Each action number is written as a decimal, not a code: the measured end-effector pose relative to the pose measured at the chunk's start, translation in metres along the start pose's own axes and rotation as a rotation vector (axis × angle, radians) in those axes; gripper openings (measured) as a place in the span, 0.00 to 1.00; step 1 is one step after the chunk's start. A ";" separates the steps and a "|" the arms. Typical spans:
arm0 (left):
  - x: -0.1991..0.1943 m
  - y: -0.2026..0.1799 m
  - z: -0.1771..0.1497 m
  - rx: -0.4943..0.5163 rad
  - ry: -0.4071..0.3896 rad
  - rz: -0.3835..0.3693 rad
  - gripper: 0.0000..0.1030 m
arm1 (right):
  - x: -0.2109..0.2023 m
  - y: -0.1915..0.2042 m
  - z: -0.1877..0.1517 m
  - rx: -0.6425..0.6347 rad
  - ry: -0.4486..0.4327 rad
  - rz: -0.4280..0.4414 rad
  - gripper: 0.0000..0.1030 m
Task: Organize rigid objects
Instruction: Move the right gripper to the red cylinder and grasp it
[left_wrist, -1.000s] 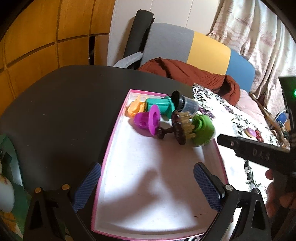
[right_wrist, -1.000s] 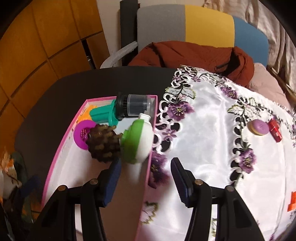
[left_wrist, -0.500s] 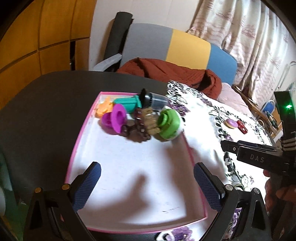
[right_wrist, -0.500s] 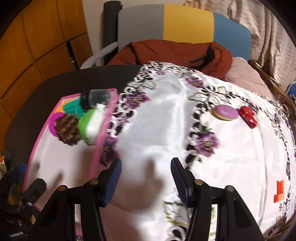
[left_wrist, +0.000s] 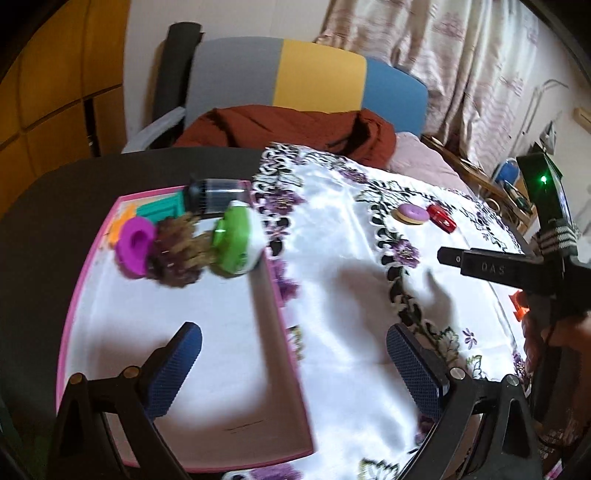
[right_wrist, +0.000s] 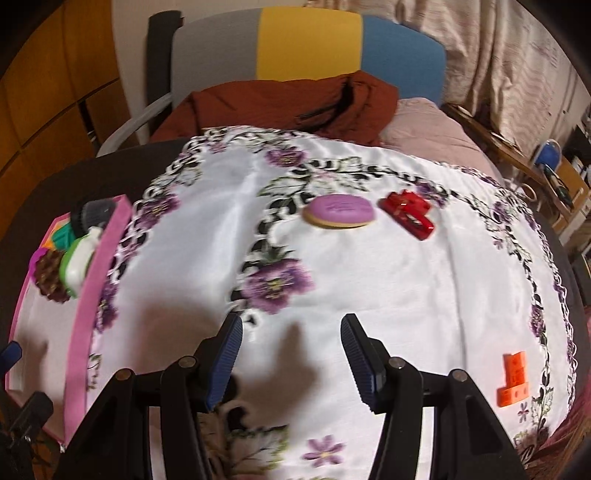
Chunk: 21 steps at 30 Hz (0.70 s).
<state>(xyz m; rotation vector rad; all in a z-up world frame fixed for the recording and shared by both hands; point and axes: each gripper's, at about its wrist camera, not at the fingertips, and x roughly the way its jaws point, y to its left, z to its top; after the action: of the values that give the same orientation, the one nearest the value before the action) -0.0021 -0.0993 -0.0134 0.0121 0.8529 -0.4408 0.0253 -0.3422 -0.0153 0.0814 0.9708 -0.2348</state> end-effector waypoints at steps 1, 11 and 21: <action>0.002 -0.005 0.001 0.008 0.002 -0.004 0.98 | 0.000 -0.005 0.001 0.006 -0.002 -0.002 0.55; 0.015 -0.045 0.009 0.081 0.019 -0.039 0.98 | 0.021 -0.055 0.020 0.046 0.013 -0.071 0.55; 0.029 -0.066 0.011 0.119 0.043 -0.070 0.98 | 0.045 -0.097 0.023 0.126 0.057 -0.094 0.55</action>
<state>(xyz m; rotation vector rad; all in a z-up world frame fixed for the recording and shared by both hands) -0.0028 -0.1724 -0.0159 0.1018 0.8703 -0.5583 0.0456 -0.4479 -0.0354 0.1589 1.0170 -0.3816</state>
